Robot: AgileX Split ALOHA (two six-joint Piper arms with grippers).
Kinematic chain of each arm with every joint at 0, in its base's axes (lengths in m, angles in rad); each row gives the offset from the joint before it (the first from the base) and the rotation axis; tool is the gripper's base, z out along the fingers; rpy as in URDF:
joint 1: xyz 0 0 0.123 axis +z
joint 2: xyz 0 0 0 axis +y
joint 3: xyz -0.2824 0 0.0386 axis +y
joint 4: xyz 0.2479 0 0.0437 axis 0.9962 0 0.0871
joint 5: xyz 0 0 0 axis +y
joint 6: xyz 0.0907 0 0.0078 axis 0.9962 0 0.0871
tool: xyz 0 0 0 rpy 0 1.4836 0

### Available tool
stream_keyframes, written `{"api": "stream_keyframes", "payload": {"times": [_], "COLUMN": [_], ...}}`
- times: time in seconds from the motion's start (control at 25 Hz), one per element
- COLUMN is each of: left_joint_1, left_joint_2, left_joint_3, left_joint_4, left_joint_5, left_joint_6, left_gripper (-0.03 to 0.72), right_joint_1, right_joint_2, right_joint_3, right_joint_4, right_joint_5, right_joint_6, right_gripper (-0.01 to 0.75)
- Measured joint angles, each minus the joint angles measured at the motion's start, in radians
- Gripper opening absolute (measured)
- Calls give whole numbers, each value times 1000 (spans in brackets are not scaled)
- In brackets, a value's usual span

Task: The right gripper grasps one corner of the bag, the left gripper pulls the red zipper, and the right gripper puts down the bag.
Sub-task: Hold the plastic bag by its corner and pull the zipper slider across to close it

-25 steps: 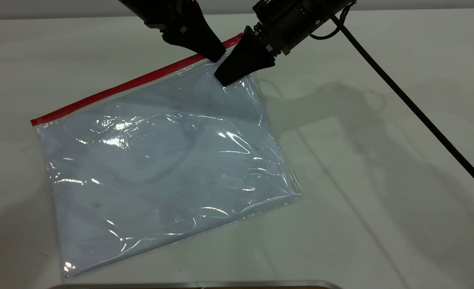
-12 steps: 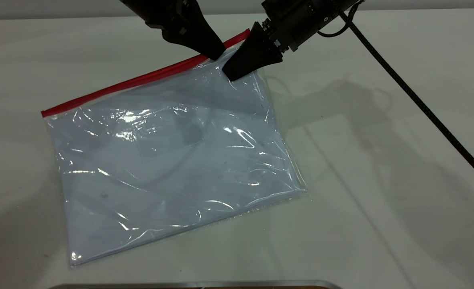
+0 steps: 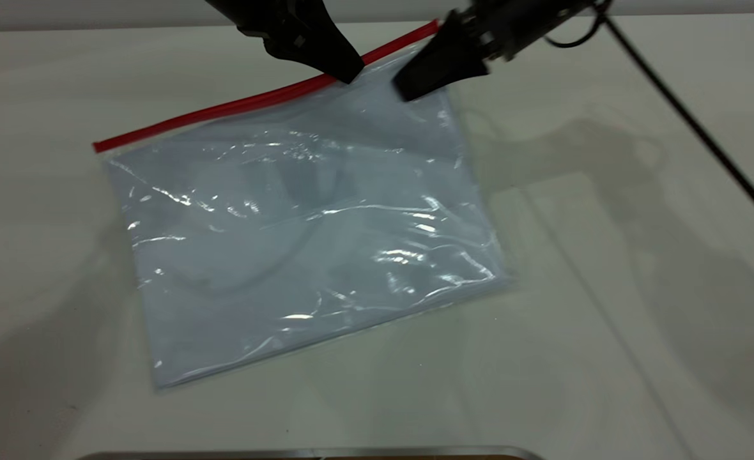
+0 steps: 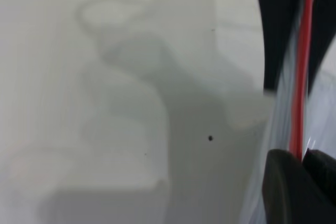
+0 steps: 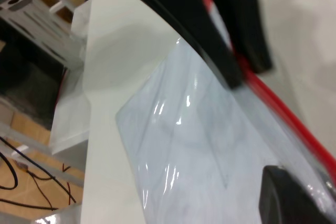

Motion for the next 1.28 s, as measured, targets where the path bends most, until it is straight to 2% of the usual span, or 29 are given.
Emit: {"api": "stream_keyframes", "payload": {"times": [0.32, 0.44, 0.68, 1.0, 1.16, 1.28], "left_joint_1": [0, 0, 2, 36, 40, 41], "left_joint_2": [0, 0, 0, 0, 0, 0], "left_joint_3": [0, 0, 0, 0, 0, 0], "left_joint_4": [135, 203, 367, 583, 598, 578], "left_joint_5": [-21, -34, -33, 32, 31, 26], "left_joint_6": [-86, -142, -284, -471, -510, -529], "left_gripper": [53, 53, 53, 53, 60, 84], "right_joint_1": [-162, -195, -214, -215, -215, -215], "right_joint_2": [0, 0, 0, 0, 0, 0], "right_joint_3": [0, 0, 0, 0, 0, 0], "right_joint_4": [-38, -46, -53, -62, -60, -60], "right_joint_5": [0, -4, -6, -11, -11, -15], "right_joint_6": [56, 73, 78, 81, 81, 82], "right_gripper": [33, 34, 34, 36, 48, 95]}}
